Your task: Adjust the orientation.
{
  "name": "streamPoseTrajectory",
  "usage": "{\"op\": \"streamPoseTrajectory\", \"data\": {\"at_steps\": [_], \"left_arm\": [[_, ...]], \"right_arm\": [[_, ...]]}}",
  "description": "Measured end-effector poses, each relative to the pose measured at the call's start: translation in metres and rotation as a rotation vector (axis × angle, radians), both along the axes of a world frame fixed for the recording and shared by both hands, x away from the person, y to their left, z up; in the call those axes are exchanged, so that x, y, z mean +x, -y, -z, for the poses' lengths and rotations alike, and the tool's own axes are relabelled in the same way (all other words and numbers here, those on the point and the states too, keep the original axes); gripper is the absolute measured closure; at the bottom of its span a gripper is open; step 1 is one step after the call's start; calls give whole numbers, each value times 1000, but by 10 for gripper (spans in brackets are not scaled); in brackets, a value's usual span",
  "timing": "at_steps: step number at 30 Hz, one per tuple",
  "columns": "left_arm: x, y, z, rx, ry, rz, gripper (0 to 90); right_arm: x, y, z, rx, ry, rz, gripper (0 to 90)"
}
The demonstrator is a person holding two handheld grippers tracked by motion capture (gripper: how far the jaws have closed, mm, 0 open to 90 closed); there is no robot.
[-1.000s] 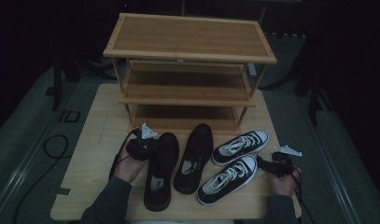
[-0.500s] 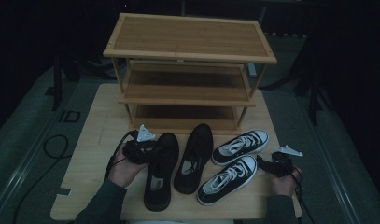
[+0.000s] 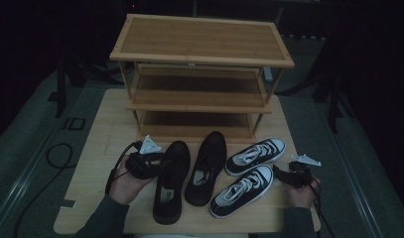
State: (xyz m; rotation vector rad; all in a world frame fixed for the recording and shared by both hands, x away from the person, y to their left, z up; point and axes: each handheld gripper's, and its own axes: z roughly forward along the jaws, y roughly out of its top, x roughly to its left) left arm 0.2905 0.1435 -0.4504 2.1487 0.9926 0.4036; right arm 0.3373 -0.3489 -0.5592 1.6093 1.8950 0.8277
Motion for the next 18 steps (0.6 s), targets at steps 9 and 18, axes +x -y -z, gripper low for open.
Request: {"op": "streamPoseTrajectory", "data": {"at_steps": [9,18], "left_arm": [[-6,-4,-2,-27,-5,3,577],[-15,-2,-4,-19,-12,39,553]], "right_arm": [[0,0,0,0,0,0,207],[0,0,0,0,0,0,206]]}}
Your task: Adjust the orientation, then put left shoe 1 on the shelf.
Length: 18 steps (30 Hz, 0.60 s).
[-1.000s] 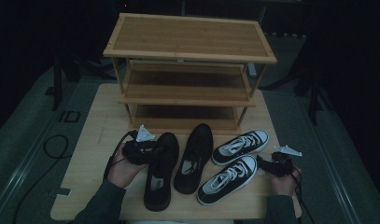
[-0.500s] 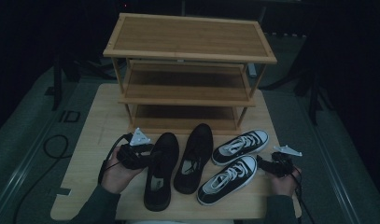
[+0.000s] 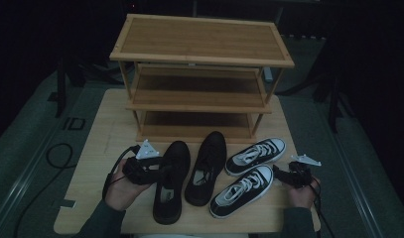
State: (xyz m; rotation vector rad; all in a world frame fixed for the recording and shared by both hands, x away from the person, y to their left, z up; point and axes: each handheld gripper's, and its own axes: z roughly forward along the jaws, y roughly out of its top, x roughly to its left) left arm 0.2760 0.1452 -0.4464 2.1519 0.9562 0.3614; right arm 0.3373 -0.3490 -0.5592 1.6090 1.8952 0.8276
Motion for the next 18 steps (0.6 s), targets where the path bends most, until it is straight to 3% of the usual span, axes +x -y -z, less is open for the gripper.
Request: {"op": "streamPoseTrajectory", "data": {"at_steps": [11,18], "left_arm": [[0,0,4,29,-15,2,510],[-6,2,3,52,-5,5,460]], "right_arm": [[0,0,0,0,0,0,207],[0,0,0,0,0,0,206]]}}
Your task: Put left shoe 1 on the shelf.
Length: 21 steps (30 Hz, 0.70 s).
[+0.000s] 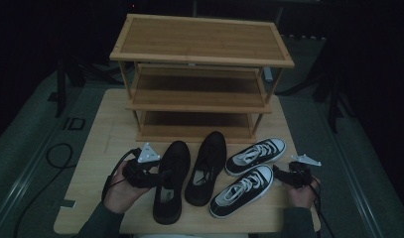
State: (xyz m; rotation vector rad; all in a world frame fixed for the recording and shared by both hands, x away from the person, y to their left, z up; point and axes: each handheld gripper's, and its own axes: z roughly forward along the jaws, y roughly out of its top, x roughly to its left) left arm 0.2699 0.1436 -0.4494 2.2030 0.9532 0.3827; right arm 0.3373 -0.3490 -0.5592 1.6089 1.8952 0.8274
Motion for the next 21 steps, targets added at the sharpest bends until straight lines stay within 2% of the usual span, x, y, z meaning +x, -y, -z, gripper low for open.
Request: {"op": "streamPoseTrajectory", "data": {"at_steps": [11,17,21], "left_arm": [[-5,2,9,40,-29,2,453],[-6,-1,12,37,-58,-1,492],[-7,2,16,63,-63,12,517]], "right_arm": [[0,0,0,0,0,0,207],[0,0,0,0,0,0,206],[0,0,0,0,0,1,207]]}}
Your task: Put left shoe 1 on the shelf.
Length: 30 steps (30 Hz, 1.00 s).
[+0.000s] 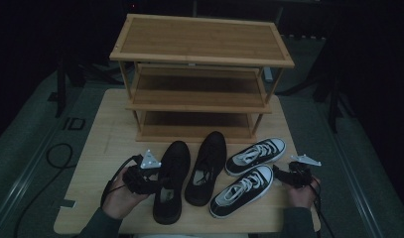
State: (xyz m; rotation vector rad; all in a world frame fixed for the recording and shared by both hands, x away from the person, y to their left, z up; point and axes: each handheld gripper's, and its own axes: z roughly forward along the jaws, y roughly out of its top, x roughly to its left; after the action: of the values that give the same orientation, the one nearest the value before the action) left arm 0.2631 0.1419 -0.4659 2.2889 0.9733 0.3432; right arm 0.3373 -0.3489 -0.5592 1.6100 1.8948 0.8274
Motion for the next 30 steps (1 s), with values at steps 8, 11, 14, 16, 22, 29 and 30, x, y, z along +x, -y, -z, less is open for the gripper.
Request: {"op": "streamPoseTrajectory", "data": {"at_steps": [8,11,14,16,22,29,30], "left_arm": [[6,4,5,48,-14,-11,689],[12,0,5,70,-1,-52,770],[17,-5,5,62,-8,-72,814],[24,-10,5,60,-14,-91,826],[35,-7,5,103,-31,-97,825],[45,2,13,143,-58,-83,821],[45,2,13,143,-58,-83,840]], "right_arm": [[0,0,0,0,0,-1,206],[0,0,0,0,1,0,206],[0,0,0,0,1,-1,206],[0,0,0,-1,0,-1,207],[0,0,0,-1,0,-1,206],[0,0,0,0,0,0,206],[0,0,0,0,0,0,206]]}}
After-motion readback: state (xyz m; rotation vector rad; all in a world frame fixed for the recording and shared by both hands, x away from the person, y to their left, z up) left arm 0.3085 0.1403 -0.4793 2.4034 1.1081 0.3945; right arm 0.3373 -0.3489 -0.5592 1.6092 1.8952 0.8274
